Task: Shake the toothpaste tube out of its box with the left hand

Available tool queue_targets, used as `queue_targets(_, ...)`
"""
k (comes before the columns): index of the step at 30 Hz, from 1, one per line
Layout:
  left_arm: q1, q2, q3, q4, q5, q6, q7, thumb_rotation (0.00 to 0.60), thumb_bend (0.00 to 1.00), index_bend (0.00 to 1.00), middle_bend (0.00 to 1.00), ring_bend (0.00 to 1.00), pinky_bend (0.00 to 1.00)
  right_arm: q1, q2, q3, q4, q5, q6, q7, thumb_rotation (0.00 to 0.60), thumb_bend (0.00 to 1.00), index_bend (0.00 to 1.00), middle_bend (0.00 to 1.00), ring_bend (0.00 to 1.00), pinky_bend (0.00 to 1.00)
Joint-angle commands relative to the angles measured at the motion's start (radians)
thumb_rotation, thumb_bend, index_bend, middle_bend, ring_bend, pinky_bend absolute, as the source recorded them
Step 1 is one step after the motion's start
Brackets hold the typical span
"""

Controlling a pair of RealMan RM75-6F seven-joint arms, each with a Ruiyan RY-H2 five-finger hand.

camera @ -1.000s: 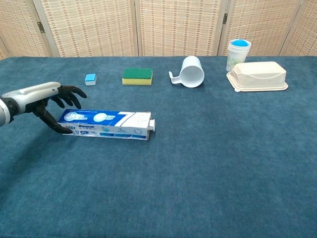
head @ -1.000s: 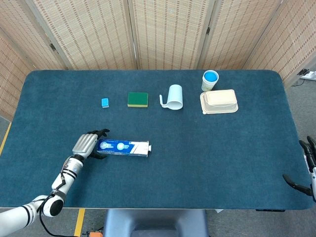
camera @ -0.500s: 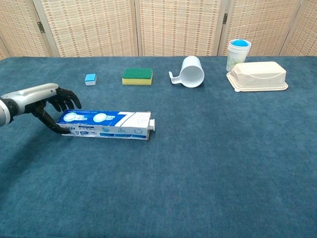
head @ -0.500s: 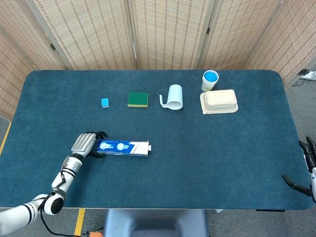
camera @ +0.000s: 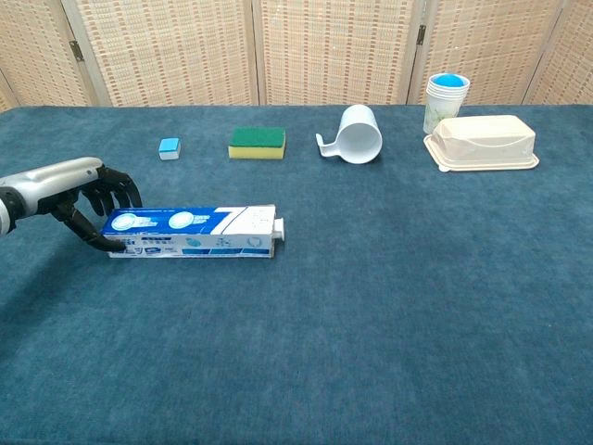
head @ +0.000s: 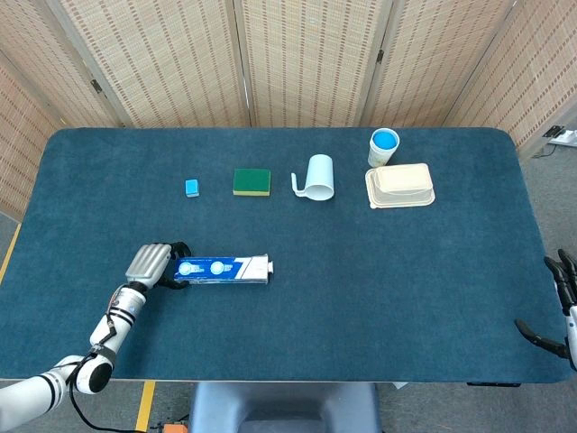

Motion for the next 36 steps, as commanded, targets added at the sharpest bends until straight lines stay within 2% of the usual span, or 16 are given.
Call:
queue_targets(1,0.004,0.011,0.008,-0.012,0.017,0.027,0.033,0.600,0.19,0.40,0.49,0.44,0.39,0.001,-0.001,0.000,-0.001,0.000,-0.001,-0.003,0.600,0.22,0.00,0.00,0.00,0.00)
queue_targets(5,0.010,0.032,0.019,-0.049,0.030,0.068,0.117,0.600,0.19,0.40,0.49,0.44,0.39,0.004,-0.002,-0.001,-0.004,0.001,-0.007,-0.012,0.600,0.22,0.00,0.00,0.00,0.00)
queue_targets(15,0.011,0.155,0.034,-0.225,0.063,0.154,0.353,0.600,0.19,0.40,0.49,0.44,0.40,0.003,-0.015,0.011,-0.015,0.028,-0.006,-0.061,0.600,0.22,0.00,0.00,0.00,0.00)
queue_targets(22,-0.023,0.195,0.030,-0.290,0.088,0.165,0.488,0.600,0.19,0.40,0.49,0.44,0.40,0.013,-0.015,0.007,-0.028,0.025,-0.027,-0.077,0.600,0.22,0.00,0.00,0.00,0.00)
queue_targets(27,-0.044,0.202,0.050,-0.256,0.211,0.218,0.537,0.600,0.19,0.40,0.49,0.44,0.40,0.013,-0.016,0.012,-0.026,0.035,-0.028,-0.083,0.600,0.22,0.00,0.00,0.00,0.00)
queue_targets(33,-0.064,0.260,0.044,-0.277,0.253,0.220,0.557,0.600,0.19,0.40,0.50,0.44,0.40,0.019,-0.019,0.015,-0.031,0.046,-0.040,-0.097,0.600,0.22,0.00,0.00,0.00,0.00)
queue_targets(36,-0.083,0.307,0.048,-0.289,0.297,0.207,0.510,0.600,0.19,0.42,0.51,0.45,0.40,0.022,-0.020,0.015,-0.035,0.048,-0.046,-0.105,0.600,0.22,0.00,0.00,0.00,0.00)
